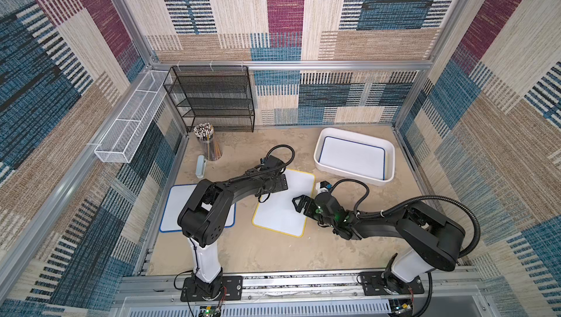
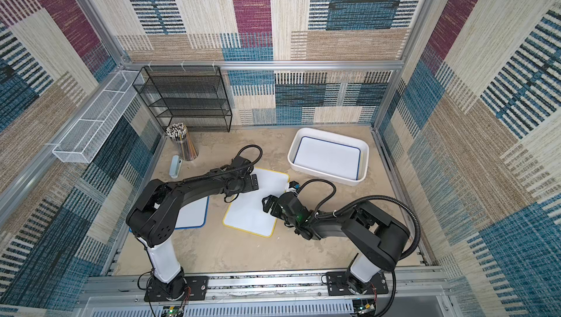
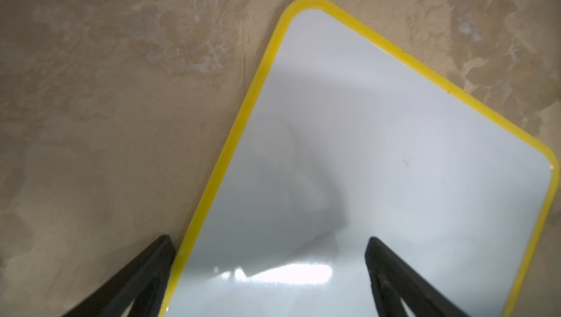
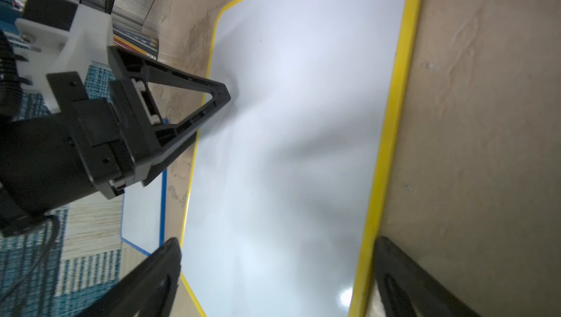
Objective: Put the whiteboard into the storage box
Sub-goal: Pick up the whiteboard at the center of the board.
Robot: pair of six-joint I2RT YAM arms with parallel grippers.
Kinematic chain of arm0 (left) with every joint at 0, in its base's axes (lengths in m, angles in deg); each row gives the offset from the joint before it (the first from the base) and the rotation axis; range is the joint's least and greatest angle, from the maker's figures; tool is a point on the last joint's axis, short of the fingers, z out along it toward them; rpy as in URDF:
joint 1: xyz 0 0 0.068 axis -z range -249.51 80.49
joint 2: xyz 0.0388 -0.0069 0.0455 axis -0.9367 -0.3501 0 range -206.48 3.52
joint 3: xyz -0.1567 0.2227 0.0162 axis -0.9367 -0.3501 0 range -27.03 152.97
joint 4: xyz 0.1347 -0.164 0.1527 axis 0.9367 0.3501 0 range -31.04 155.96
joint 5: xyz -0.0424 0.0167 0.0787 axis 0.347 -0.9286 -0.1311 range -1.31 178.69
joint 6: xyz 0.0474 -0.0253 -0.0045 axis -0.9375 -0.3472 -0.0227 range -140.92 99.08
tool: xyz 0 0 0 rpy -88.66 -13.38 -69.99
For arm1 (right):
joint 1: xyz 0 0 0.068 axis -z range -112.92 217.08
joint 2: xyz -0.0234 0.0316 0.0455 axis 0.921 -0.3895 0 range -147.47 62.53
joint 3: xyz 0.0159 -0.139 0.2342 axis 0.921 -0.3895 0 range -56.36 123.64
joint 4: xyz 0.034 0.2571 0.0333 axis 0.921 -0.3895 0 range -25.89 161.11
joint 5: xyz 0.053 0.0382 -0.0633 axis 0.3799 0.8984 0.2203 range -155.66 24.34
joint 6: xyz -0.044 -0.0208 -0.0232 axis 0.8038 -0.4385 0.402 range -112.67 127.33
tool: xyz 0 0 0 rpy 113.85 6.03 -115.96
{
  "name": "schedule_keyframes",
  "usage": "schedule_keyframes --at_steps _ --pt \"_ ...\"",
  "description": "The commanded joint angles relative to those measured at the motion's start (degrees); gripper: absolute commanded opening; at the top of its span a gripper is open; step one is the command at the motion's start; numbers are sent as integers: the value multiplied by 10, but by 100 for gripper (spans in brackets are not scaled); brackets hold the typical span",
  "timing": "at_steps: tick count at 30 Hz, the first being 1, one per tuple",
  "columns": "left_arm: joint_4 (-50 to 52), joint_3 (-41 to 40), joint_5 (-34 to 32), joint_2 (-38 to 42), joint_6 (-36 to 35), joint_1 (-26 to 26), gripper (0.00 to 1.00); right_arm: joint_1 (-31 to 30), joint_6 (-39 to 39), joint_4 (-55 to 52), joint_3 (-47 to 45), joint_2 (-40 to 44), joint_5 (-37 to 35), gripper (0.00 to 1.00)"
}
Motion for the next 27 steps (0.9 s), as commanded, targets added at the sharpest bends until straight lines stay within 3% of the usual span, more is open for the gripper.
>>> schedule_keyframes --at_steps 1,17,27 --pt "20 -13 245 -18 53 9 100 12 -99 35 -14 4 164 100" --pt "23 -13 244 -10 54 8 100 52 -318 134 -135 72 137 100" --pt "26 -13 242 -8 55 9 100 54 -333 158 -144 98 106 100"
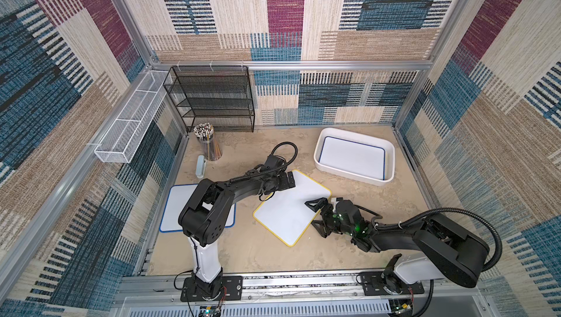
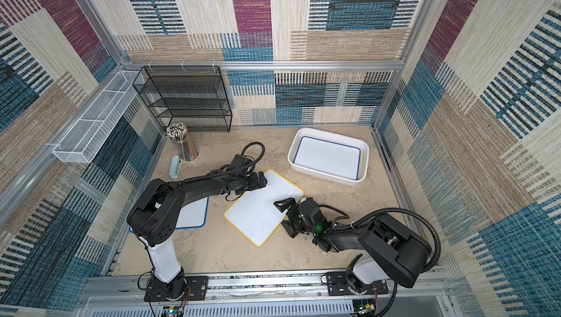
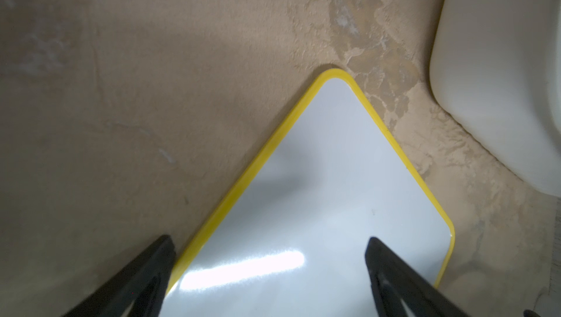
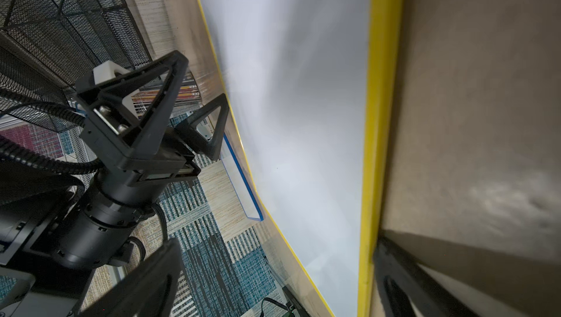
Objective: Put the whiteboard into the storage box
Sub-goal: Pick up the whiteboard at the center of the board.
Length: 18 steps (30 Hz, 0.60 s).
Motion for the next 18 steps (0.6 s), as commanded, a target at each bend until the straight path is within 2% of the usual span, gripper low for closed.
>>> schedule_keyframes --at_steps 1,8,13,15,18 --pt "103 -8 123 -11 54 8 100 0 -7 51 2 0 -22 100" --pt "104 -7 123 -10 54 8 100 1 5 120 -15 -9 -30 100" --pt "105 -6 124 -12 54 8 100 0 112 27 23 16 -60 100" --pt "105 -6 124 -13 54 8 100 -2 150 29 26 13 -65 100" --pt "106 -4 123 -14 54 7 100 -2 159 36 18 -1 -71 100"
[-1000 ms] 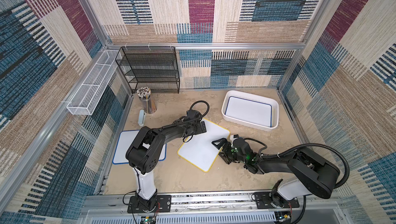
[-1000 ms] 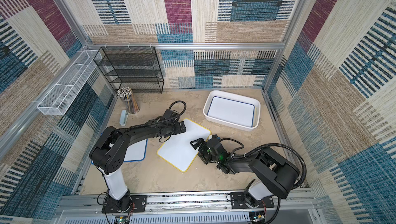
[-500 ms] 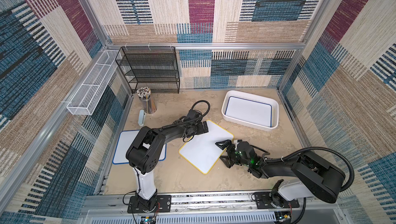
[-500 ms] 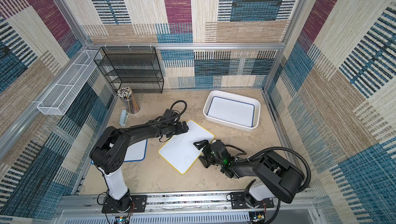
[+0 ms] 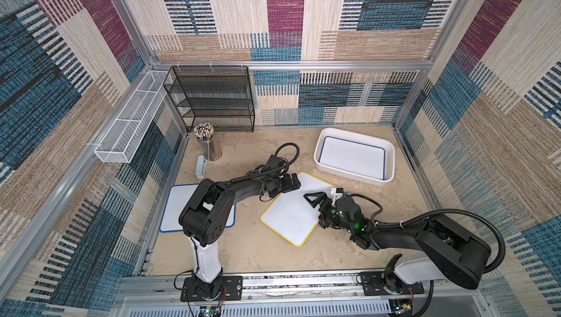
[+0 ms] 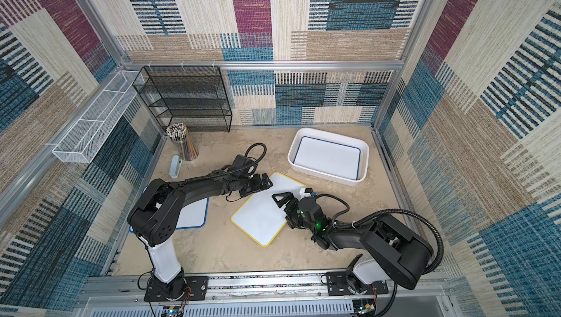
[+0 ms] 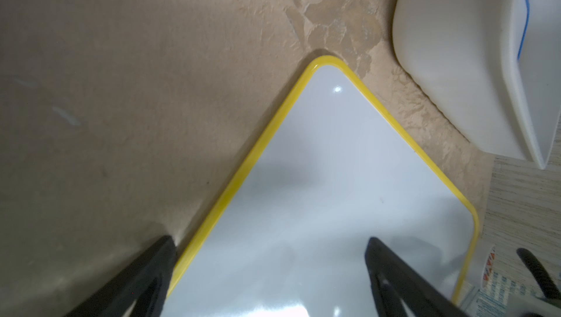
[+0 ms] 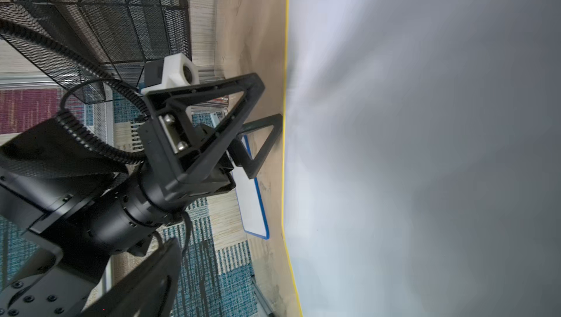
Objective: Put the whiteboard into the storage box
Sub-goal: Pick up the whiteboard at the center of the board.
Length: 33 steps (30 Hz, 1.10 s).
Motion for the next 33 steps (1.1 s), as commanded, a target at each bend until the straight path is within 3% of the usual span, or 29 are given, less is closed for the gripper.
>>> schedule_keyframes --at_steps 1,12,33 --pt "107 -7 40 -13 38 2 100 -1 46 7 -5 -10 -26 100" --pt "113 -3 37 -17 36 1 100 -1 47 49 -32 9 -41 95" --pt "111 -2 39 -9 38 -3 100 -6 21 15 -73 79 -42 45"
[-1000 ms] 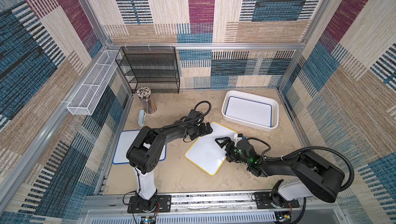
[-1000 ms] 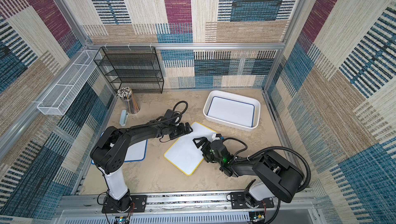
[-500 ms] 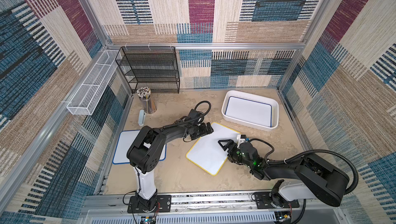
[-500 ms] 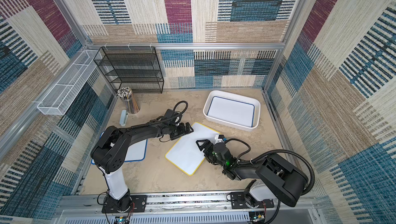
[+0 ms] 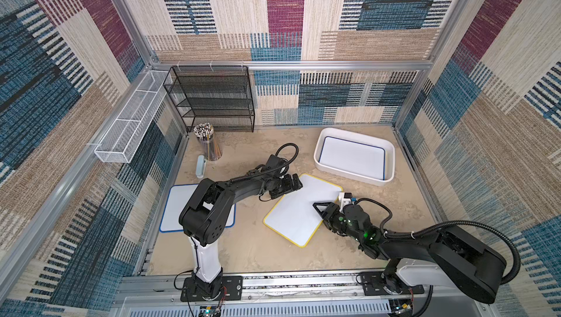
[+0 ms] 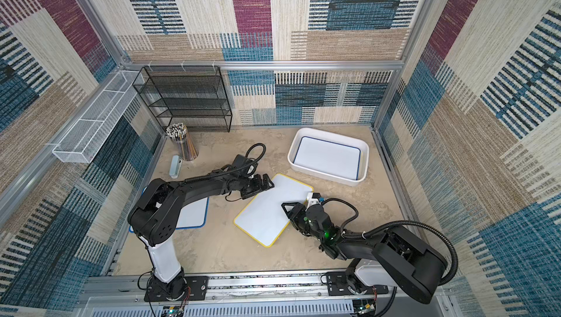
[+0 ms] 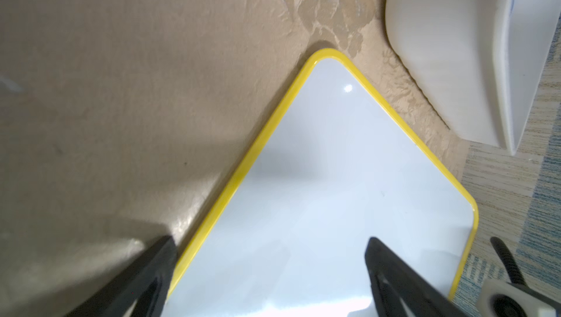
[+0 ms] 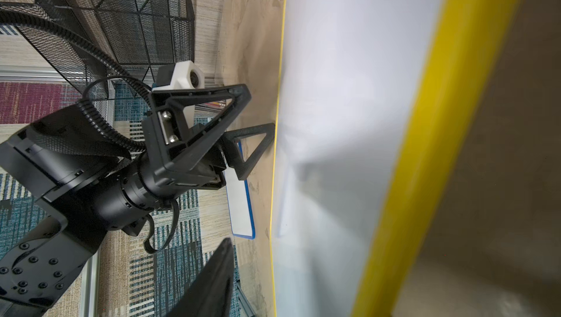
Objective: Put the whiteboard into the storage box
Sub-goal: Pick up the whiteboard at the center of the board.
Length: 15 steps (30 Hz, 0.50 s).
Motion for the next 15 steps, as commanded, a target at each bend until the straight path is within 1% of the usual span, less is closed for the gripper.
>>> schedule_keyframes --at_steps 1,2,4,7,10,15 --pt "102 -7 -2 -9 21 -1 100 -1 -8 3 0 6 -9 43" --pt "102 -7 -3 -8 22 -1 100 -1 -9 3 0 4 -10 42" --pt "102 -8 -2 -7 22 -2 100 -2 -12 1 1 4 -10 35" --pt "100 -8 0 -5 23 -3 99 -3 -16 -1 2 0 -11 33" --pt "100 -8 2 -4 24 -4 99 -5 -21 -2 1 -3 -15 27" --pt "96 -11 3 3 26 -7 99 -7 -23 -12 1 -2 -24 25"
